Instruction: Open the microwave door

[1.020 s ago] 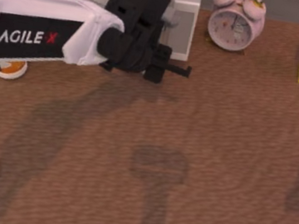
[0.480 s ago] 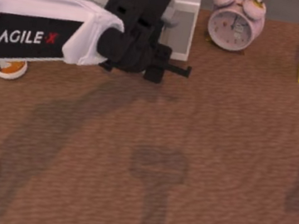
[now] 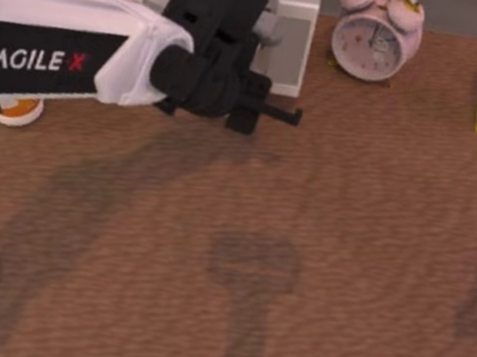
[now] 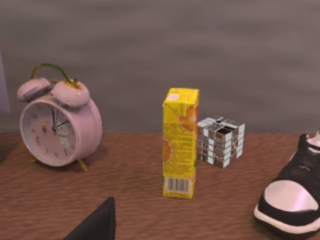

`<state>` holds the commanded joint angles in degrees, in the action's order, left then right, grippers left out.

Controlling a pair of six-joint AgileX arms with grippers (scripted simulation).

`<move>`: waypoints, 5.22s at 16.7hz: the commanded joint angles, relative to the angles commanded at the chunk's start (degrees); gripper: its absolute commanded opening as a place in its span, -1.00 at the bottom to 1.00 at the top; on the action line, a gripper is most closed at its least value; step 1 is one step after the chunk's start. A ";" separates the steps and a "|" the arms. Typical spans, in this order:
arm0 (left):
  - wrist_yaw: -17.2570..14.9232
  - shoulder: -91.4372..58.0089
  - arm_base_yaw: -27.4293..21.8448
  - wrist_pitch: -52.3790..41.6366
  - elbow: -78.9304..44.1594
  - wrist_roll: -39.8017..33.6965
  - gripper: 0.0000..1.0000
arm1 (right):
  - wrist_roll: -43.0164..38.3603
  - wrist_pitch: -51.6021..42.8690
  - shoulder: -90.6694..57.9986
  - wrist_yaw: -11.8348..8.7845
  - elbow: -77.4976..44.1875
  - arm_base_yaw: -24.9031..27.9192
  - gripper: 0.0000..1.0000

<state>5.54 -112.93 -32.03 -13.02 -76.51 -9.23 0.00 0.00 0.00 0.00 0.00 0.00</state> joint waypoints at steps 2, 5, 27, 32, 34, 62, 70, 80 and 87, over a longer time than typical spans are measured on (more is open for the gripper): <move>-0.75 0.78 0.53 0.55 0.89 1.22 -1.00 | 0.00 0.00 0.00 0.00 0.00 0.00 1.00; -1.03 0.93 0.75 0.61 1.38 1.69 -1.00 | 0.00 0.00 0.00 0.00 0.00 0.00 1.00; -1.03 0.93 0.75 0.61 1.38 1.69 -1.00 | 0.00 0.00 0.00 0.00 0.00 0.00 1.00; -2.45 1.78 1.02 1.08 2.43 2.97 -1.00 | 0.00 0.00 0.00 0.00 0.00 0.00 1.00; -3.06 2.25 1.51 1.32 3.25 4.02 -1.00 | 0.00 0.00 0.00 0.00 0.00 0.00 1.00; -4.31 2.79 1.61 1.52 4.06 4.98 -1.00 | 0.00 0.00 0.00 0.00 0.00 0.00 1.00; -5.35 3.62 2.44 1.91 5.19 6.71 -1.00 | 0.00 0.00 0.00 0.00 0.00 0.00 1.00; -5.35 3.62 2.44 1.91 5.19 6.71 -1.00 | 0.00 0.00 0.00 0.00 0.00 0.00 1.00; -5.35 3.62 2.44 1.91 5.19 6.71 -1.00 | 0.00 0.00 0.00 0.00 0.00 0.00 1.00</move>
<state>0.20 -109.31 -29.59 -11.10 -71.33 -2.52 0.00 0.00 0.00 0.00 0.00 0.00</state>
